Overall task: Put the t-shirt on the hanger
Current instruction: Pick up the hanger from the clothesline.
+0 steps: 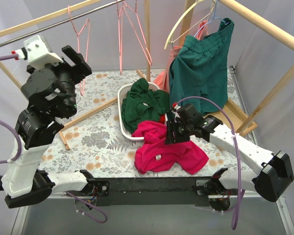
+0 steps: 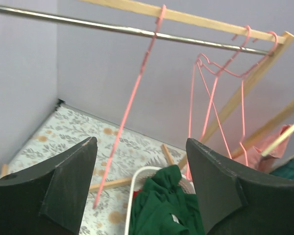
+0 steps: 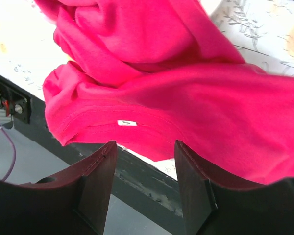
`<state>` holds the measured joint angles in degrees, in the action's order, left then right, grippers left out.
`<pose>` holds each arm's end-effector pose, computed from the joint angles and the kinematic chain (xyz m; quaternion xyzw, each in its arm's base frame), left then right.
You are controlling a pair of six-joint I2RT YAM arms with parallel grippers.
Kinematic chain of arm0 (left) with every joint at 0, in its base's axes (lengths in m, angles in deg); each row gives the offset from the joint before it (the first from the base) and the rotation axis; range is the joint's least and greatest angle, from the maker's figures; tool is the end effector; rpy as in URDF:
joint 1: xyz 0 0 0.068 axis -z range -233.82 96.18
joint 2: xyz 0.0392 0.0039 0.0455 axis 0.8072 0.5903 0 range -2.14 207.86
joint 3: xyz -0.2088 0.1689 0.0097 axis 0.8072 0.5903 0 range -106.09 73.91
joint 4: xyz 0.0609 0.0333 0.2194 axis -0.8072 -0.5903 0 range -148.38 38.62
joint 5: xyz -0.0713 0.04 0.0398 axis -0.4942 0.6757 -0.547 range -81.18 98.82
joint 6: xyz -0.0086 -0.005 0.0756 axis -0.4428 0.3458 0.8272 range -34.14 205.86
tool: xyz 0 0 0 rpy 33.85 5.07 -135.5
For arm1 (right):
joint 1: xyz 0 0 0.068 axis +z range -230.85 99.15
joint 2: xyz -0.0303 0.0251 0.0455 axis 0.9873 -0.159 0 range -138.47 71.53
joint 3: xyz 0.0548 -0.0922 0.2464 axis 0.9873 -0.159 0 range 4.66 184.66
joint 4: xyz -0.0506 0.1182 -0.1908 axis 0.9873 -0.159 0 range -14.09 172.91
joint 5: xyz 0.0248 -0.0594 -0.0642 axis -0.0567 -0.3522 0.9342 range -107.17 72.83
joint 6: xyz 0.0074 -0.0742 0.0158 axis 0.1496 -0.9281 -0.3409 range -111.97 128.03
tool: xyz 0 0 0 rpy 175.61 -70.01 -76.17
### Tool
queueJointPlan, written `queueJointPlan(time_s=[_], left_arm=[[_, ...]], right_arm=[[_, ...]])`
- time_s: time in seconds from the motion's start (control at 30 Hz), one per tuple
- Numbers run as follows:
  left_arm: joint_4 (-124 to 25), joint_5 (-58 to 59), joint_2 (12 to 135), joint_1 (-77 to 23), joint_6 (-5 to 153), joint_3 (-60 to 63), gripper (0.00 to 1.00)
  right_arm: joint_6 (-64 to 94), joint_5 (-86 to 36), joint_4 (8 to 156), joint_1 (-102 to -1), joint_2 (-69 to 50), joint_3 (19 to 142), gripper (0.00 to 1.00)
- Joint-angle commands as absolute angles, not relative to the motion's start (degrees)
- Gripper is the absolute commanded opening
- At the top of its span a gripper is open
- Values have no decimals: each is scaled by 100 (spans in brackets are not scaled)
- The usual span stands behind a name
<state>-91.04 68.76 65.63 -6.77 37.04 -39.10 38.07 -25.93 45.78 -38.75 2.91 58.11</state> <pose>0.1320 -0.0598 0.5566 -0.3789 0.5762 -0.2515 0.6791 0.1634 0.1608 0.2489 -0.1237 0.9358 0.2481 0.2179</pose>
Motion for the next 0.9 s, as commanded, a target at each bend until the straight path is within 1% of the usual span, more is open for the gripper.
queueJointPlan(time_s=[0.0, 0.1, 0.13, 0.2, 0.23, 0.27, 0.3, 0.33, 0.43, 0.53, 0.63, 0.7, 0.8, 0.87], left_arm=[[-9030, 7078, 6659, -697, 4411, -3657, 76], [-9321, 6841, 6738, -925, 4210, -3551, 77], [-9365, 6693, 6730, -1178, 4061, -3525, 78], [-9252, 6017, 6660, -1531, 4051, -3289, 80], [-9304, 5753, 6764, -2002, 4051, -3279, 84], [-9444, 5481, 6887, -2294, 3859, -3331, 84], [-9784, 4904, 7001, -2593, 3709, -3575, 84], [-9744, 4742, 7054, -2996, 3630, -3543, 83], [-9235, 4328, 6897, -3358, 3576, -3332, 83], [-9181, 4081, 7046, -3598, 3638, -3471, 83], [-9155, 3801, 7204, -3764, 3550, -3463, 78], [-9146, 3695, 7248, -3896, 3480, -3402, 70], [-9137, 3510, 7248, -4019, 3409, -3244, 62], [-9137, 3440, 7266, -4072, 3365, -3086, 60]], right_arm=[[3660, -3000, 4924, -3875, 174, 5792, 59], [3625, -3079, 4942, -3884, 148, 5784, 59], [3607, -3088, 4951, -3875, 148, 5775, 59], [3589, -3115, 4951, -3875, 192, 5766, 59], [3572, -3123, 4951, -3884, 209, 5731, 59], [3572, -3123, 4942, -3884, 236, 5705, 59], [3563, -3150, 4942, -3884, 262, 5687, 59], [3563, -3150, 4942, -3884, 280, 5652, 59], [3563, -3132, 4916, -3875, 376, 5599, 59], [3598, -3141, 4881, -3884, 499, 5520, 59], [3589, -3124, 4872, -3884, 596, 5441, 59], [3580, -3123, 4846, -3875, 614, 5432, 59], [3545, -3132, 4828, -3875, 640, 5432, 59], [3536, -3123, 4819, -3875, 640, 5423, 59]])
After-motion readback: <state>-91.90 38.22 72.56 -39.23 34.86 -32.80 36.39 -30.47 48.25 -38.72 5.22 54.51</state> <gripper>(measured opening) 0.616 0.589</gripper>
